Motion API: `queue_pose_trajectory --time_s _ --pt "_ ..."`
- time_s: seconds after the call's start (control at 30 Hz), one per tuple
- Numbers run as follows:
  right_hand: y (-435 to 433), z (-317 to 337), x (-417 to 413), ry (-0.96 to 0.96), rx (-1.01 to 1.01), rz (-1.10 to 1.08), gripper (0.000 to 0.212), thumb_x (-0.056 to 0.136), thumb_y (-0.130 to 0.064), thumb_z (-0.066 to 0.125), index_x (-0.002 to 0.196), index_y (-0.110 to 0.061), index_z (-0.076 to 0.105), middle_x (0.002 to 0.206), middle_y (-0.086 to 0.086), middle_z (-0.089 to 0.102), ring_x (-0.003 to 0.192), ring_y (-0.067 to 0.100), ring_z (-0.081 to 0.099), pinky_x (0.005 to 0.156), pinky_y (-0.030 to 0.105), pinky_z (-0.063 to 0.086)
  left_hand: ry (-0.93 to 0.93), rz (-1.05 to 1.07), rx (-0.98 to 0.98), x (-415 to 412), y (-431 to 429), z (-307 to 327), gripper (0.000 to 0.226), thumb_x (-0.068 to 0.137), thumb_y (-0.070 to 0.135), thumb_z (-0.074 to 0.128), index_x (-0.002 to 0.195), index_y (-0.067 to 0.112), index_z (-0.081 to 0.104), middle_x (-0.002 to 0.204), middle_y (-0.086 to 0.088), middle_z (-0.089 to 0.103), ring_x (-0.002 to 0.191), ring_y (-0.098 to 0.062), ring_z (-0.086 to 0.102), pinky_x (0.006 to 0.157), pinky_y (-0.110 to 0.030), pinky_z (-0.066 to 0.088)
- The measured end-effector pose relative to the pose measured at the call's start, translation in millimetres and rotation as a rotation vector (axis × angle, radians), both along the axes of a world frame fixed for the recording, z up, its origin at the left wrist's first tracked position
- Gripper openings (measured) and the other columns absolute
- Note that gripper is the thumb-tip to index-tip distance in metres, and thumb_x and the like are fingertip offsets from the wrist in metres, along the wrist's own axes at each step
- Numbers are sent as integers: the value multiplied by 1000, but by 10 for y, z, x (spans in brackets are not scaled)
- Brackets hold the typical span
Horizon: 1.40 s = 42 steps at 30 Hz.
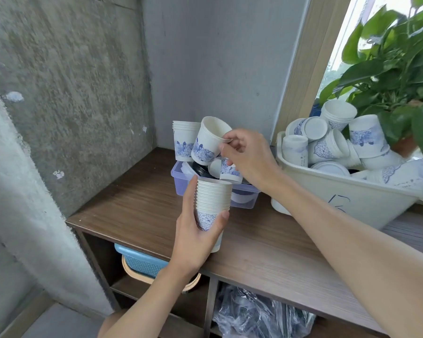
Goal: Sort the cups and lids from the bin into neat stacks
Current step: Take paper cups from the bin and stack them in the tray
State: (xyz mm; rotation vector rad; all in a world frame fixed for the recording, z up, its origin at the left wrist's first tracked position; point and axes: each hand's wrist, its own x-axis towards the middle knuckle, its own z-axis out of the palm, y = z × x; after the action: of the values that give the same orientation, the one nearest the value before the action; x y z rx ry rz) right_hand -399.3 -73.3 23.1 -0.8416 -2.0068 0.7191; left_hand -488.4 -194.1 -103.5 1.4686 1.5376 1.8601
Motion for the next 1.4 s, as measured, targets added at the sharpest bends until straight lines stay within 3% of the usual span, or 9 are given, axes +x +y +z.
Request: queue_pose_trajectory --time_s 0.07,0.27,0.4,0.57,0.77,0.87,0.97,1.23,1.4 --pt "-77 76 115 41 3 42 3 90 -14 64 91 -16 65 79 10 69 62 13 60 57 21 47 -3 -8 -13 0 -4 -8 83 78 55 68 146 53 20 133 45 43 123 7 51 97 -13 44" --pt "-143 133 418 17 59 65 3 90 -20 65 92 -20 67 86 11 64 75 12 50 76 40 48 -16 -4 -47 -1 -13 -39 85 76 56 69 146 50 22 130 27 55 117 -1 57 98 -29 49" --pt "-130 133 525 34 -47 122 5 91 -24 65 88 -27 66 80 5 58 71 16 51 71 44 51 3 -10 -54 5 -15 -47 85 77 56 70 146 44 23 129 14 59 114 -7 61 97 -40 52" --pt "-201 107 521 -53 -124 200 11 92 -27 61 87 -20 68 78 6 62 70 15 51 66 40 47 26 5 -48 14 -31 -16 78 76 56 70 137 62 21 127 24 58 115 -3 60 95 -26 50" --pt "-253 31 444 -91 -177 224 16 91 -41 58 88 -33 71 95 14 69 75 18 52 68 39 49 52 -19 -44 1 -23 -40 82 79 51 70 146 42 24 126 24 57 115 -7 60 95 -35 52" --pt "-264 -84 405 -124 -218 242 14 91 -35 62 101 -29 70 97 -2 72 86 14 62 82 29 51 66 -8 -42 6 -25 -30 79 79 51 70 144 47 25 128 25 56 116 -7 60 94 -30 51" --pt "-273 -181 361 -125 -235 213 26 90 -31 66 115 -25 65 106 -9 69 99 13 62 94 31 50 63 -6 -36 13 -36 -22 79 80 50 69 143 51 23 130 24 56 117 -4 59 92 -18 48" --pt "-248 -218 364 -135 -198 231 35 85 -37 69 118 -31 58 117 -6 58 86 4 56 86 27 51 66 -8 -21 24 -44 0 85 78 49 69 147 48 20 131 43 47 119 7 54 91 -6 41" --pt "-87 -123 325 -60 -26 15 48 88 -32 65 132 -25 48 126 -8 42 87 9 60 74 14 43 59 3 -32 26 -37 24 83 78 52 69 144 56 20 135 42 44 123 9 50 92 -3 37"
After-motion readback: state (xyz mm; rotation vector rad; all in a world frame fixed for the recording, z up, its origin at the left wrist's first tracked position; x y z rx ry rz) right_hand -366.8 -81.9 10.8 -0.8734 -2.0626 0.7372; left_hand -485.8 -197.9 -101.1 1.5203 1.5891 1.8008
